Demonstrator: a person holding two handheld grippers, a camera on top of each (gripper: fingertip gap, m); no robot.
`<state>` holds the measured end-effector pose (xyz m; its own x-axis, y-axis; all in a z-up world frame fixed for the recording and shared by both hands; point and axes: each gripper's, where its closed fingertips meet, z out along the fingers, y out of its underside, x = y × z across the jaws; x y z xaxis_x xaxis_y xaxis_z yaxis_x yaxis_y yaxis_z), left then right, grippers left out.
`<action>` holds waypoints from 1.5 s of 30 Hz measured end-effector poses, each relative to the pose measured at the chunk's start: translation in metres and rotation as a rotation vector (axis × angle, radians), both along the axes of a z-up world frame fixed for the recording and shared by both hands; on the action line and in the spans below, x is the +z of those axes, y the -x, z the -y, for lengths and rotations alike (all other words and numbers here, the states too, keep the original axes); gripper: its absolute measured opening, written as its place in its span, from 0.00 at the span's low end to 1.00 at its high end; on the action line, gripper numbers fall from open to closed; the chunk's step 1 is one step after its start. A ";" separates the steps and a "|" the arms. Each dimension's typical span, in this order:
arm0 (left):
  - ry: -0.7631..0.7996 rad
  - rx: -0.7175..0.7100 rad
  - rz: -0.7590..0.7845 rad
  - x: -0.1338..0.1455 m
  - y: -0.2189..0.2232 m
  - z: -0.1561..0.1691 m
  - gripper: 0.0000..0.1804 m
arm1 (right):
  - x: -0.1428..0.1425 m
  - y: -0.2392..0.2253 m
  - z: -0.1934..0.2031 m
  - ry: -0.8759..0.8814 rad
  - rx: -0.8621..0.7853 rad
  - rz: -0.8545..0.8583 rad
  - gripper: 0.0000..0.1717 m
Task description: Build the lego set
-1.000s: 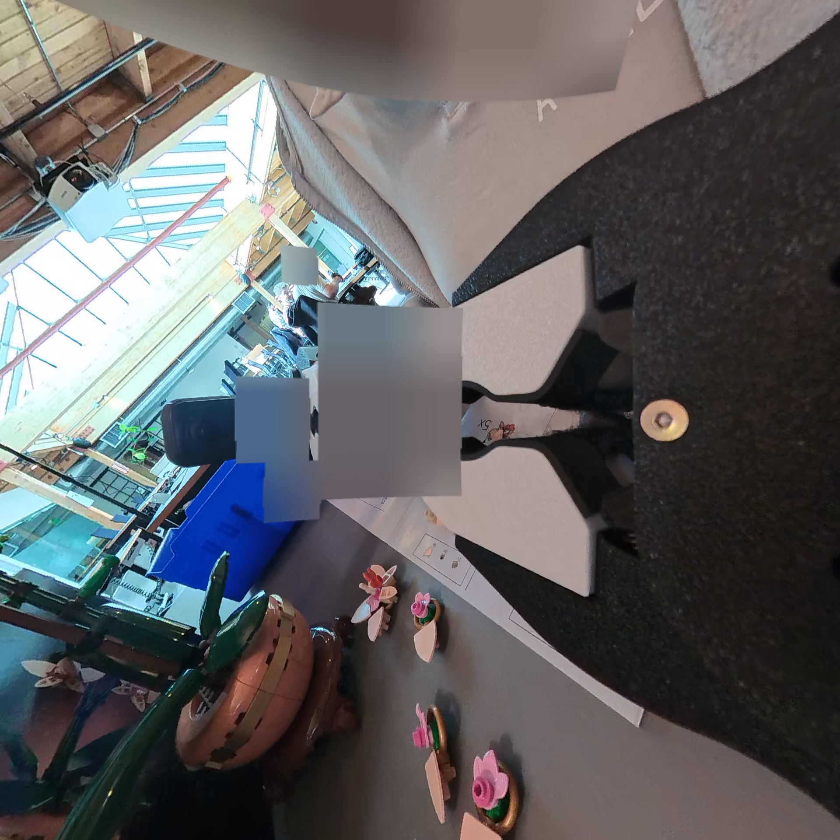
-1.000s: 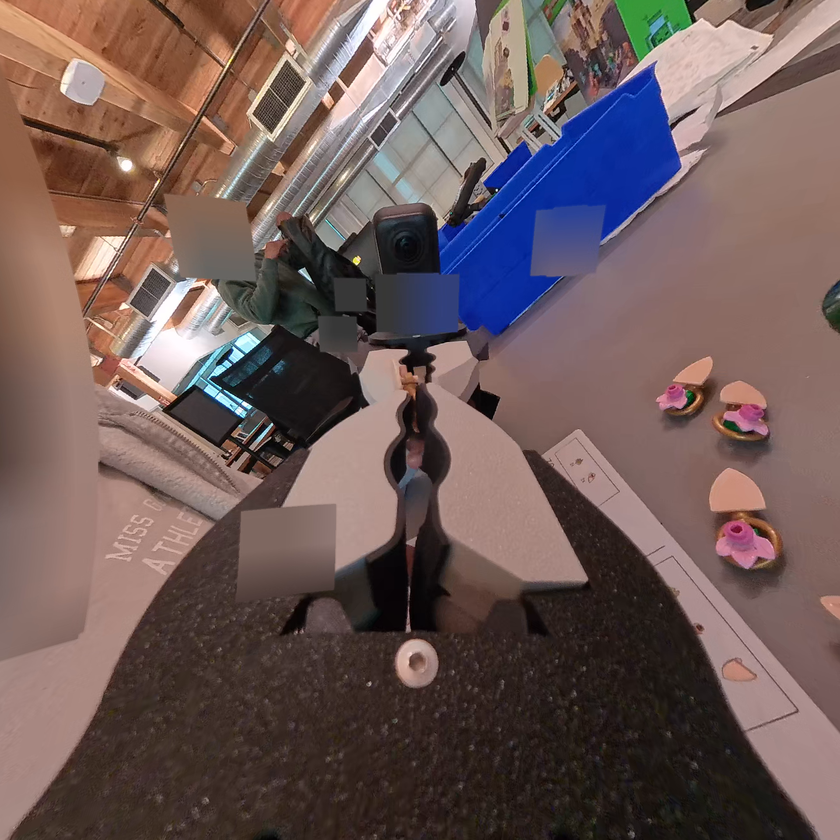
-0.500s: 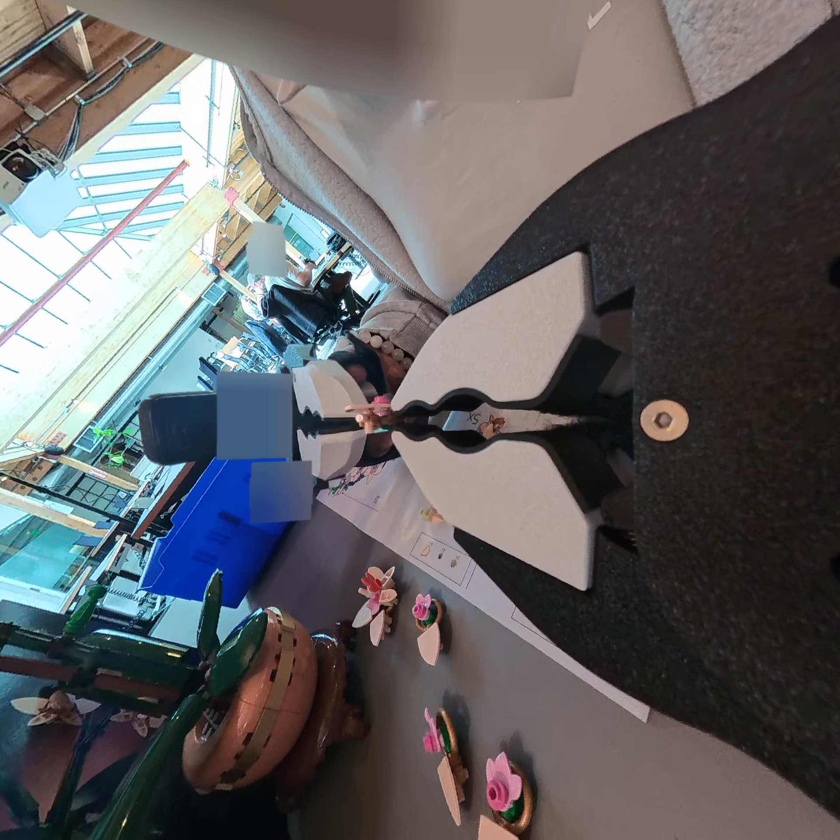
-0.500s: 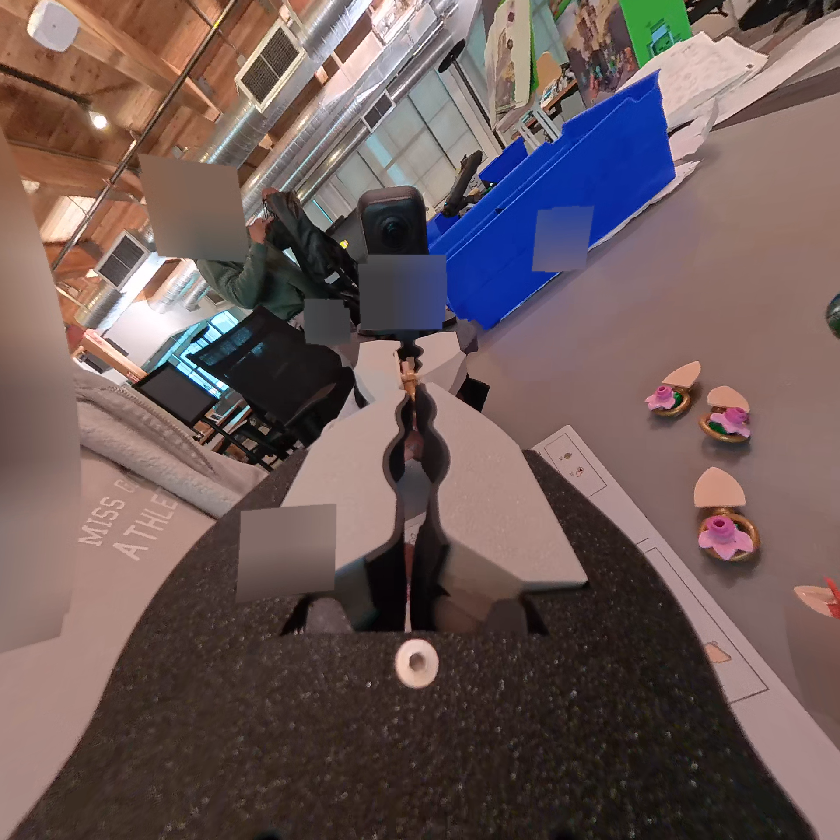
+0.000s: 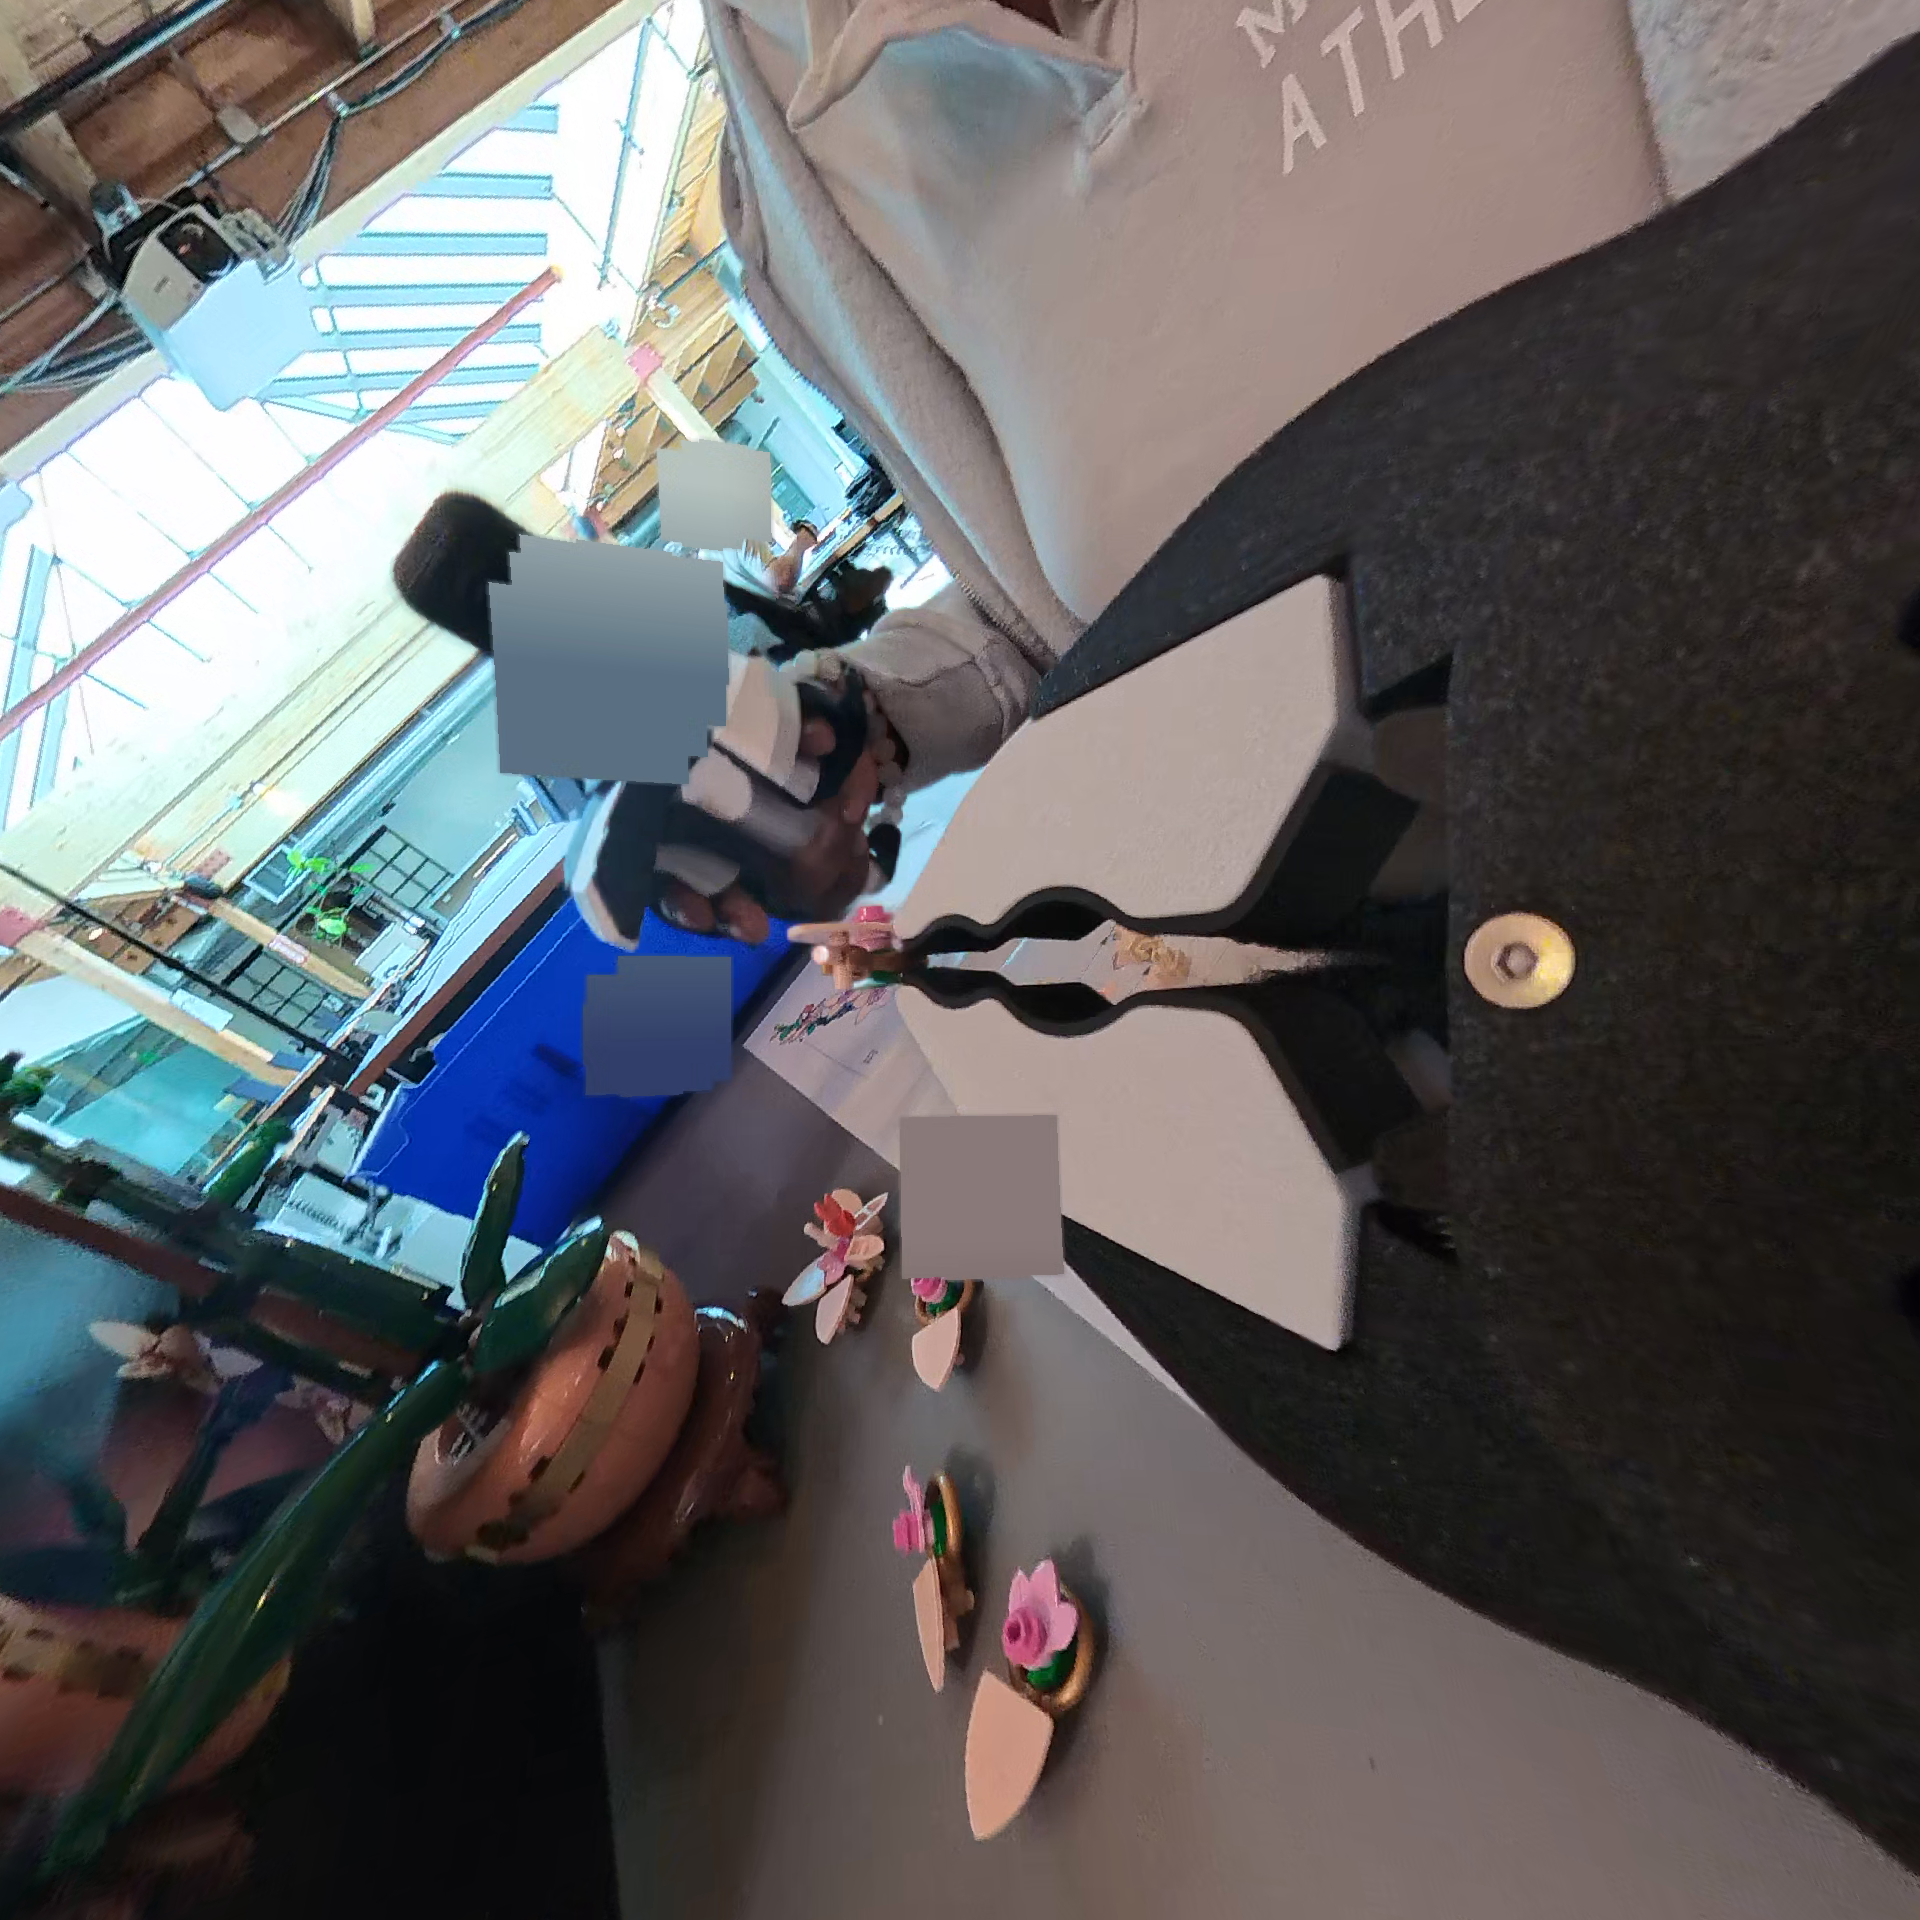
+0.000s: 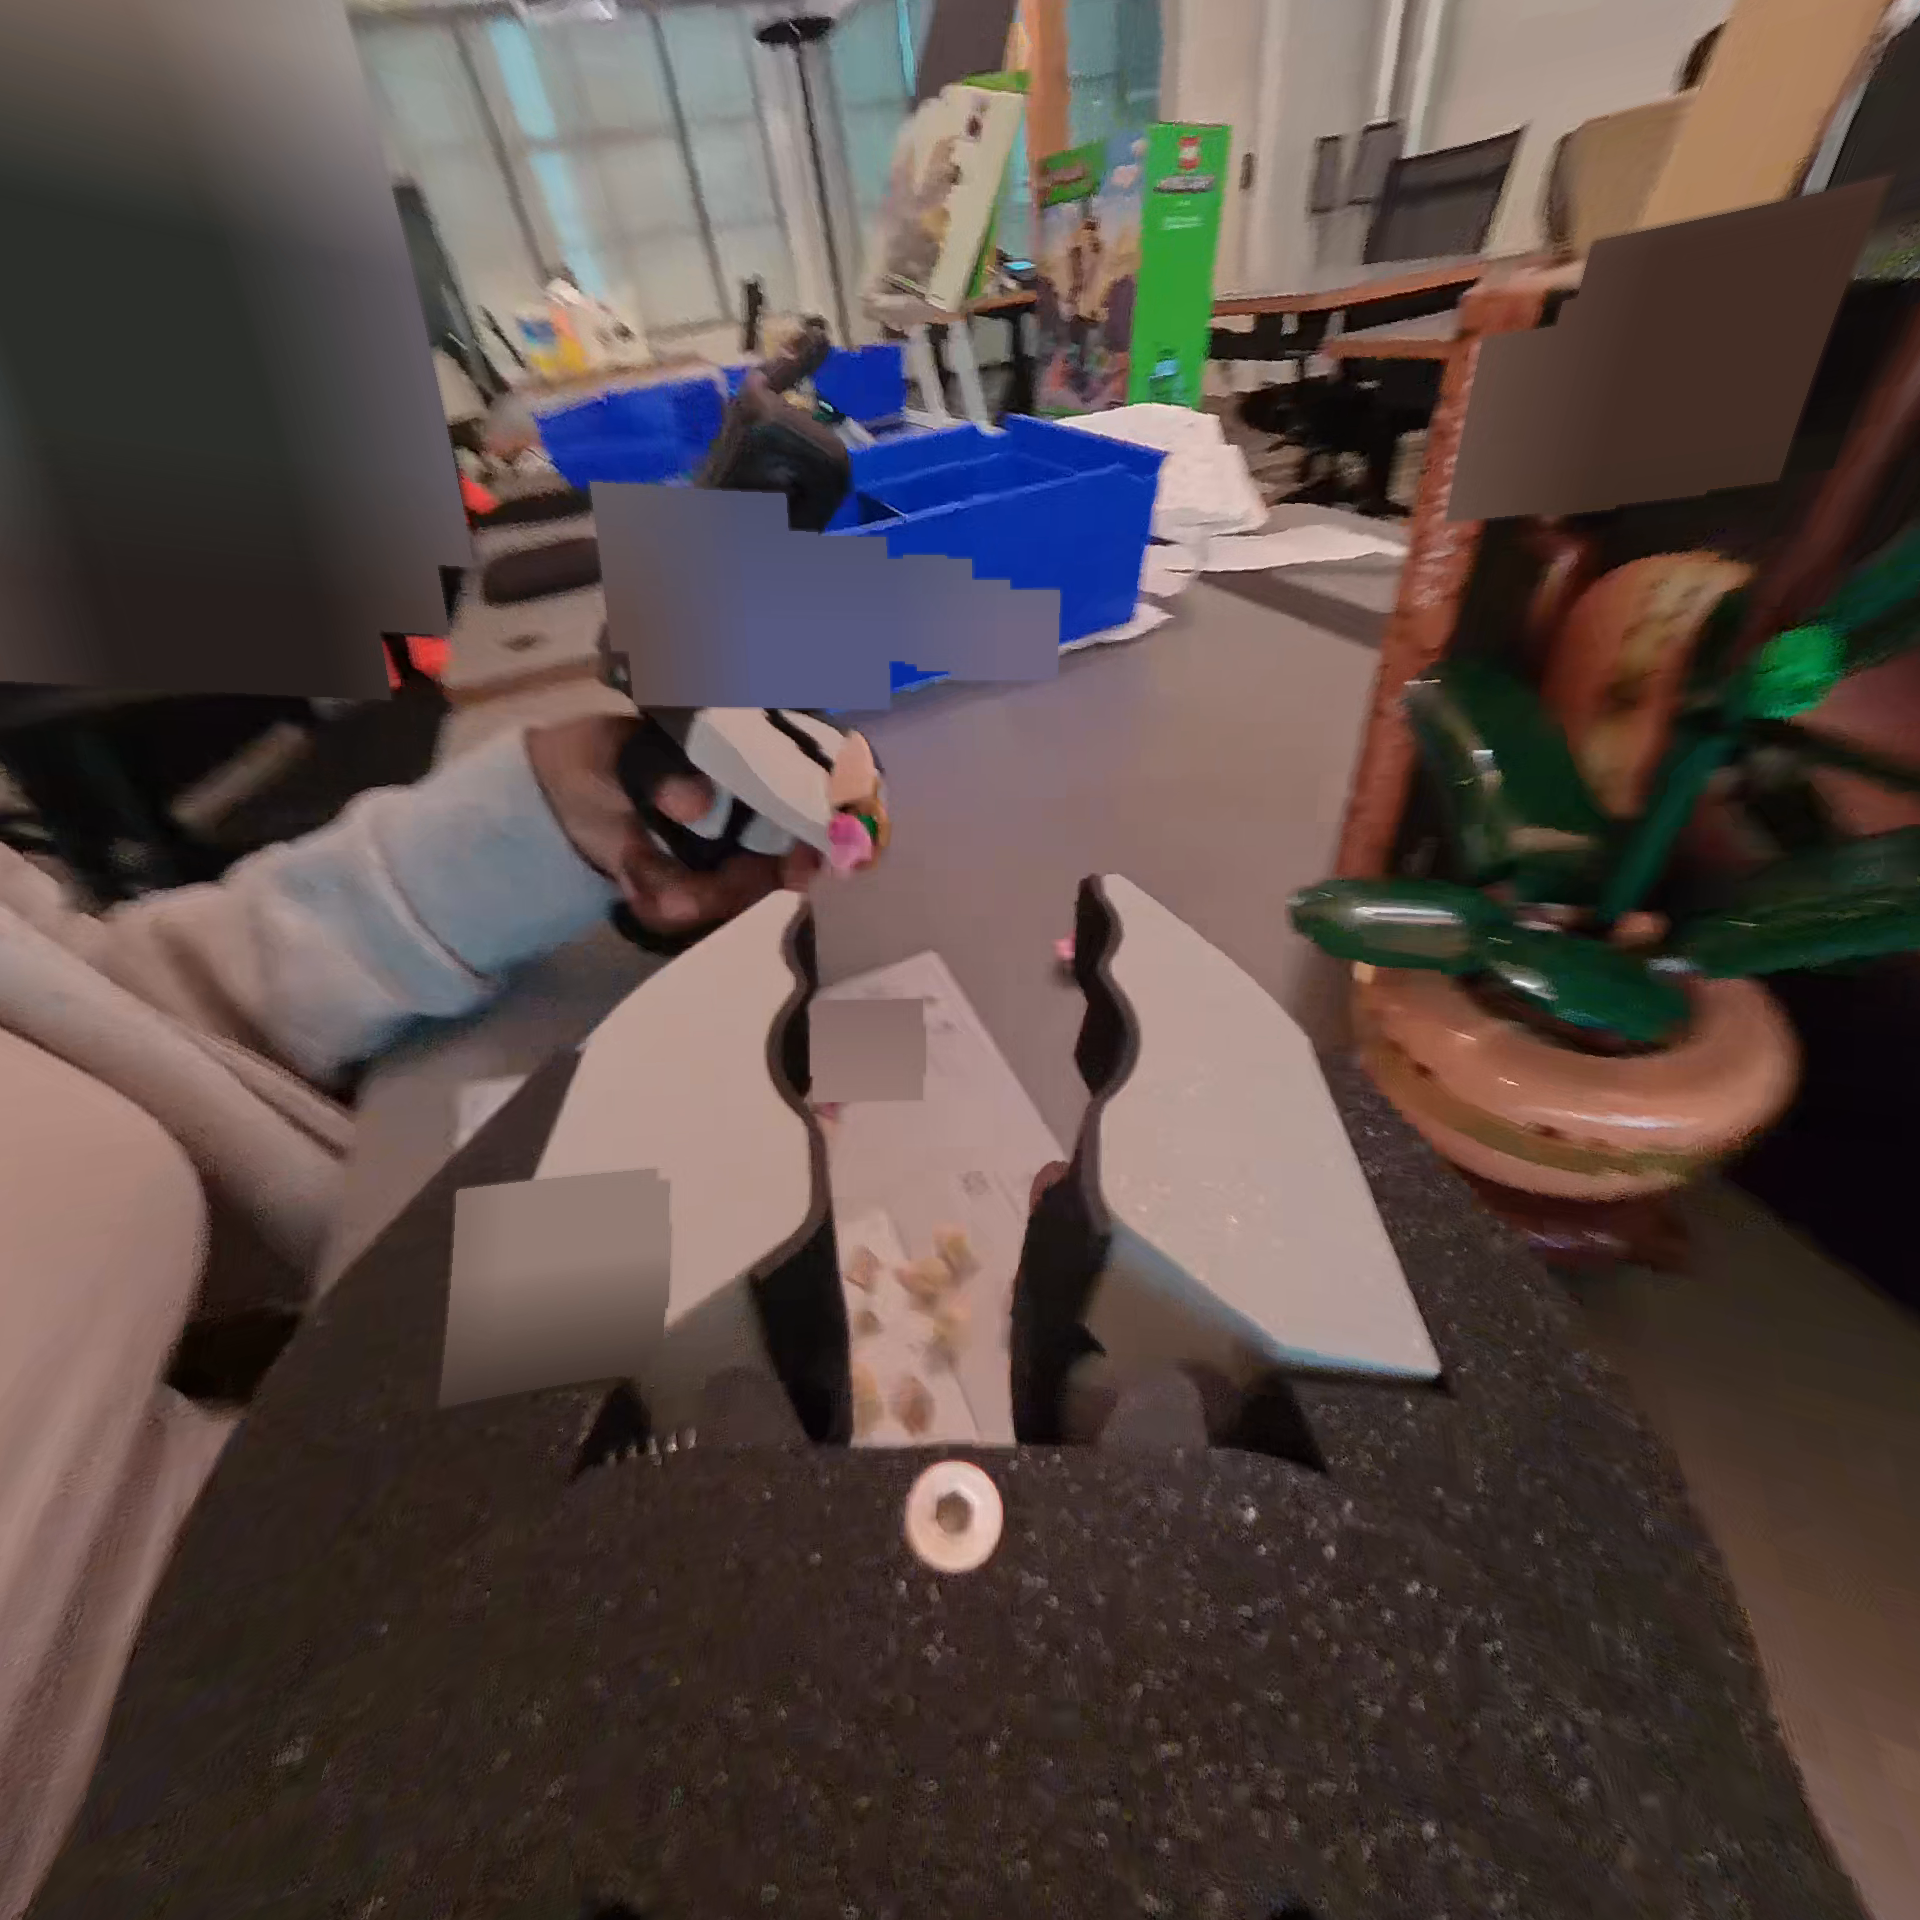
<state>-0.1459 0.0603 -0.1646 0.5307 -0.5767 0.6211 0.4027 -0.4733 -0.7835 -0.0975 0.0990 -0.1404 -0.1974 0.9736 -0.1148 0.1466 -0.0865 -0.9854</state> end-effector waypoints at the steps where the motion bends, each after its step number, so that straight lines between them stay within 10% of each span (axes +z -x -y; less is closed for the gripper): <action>1: 0.009 0.016 0.003 -0.001 0.002 -0.002 0.01 | -0.001 -0.008 -0.005 -0.054 -0.029 0.016 0.30; 9: 0.068 -0.003 -0.023 -0.009 -0.003 -0.001 0.01 | -0.020 -0.075 -0.008 -0.217 -0.015 0.113 0.00; 16: 0.190 -0.116 -0.014 -0.034 -0.033 0.008 0.01 | -0.083 -0.070 0.004 -0.284 0.108 0.451 0.03; 32: 0.181 -0.134 0.007 -0.035 -0.032 0.014 0.01 | -0.114 -0.007 0.005 -0.374 0.478 0.600 0.02; 45: 0.178 -0.135 0.006 -0.035 -0.033 0.014 0.01 | -0.120 -0.008 0.011 -0.371 0.443 0.595 0.06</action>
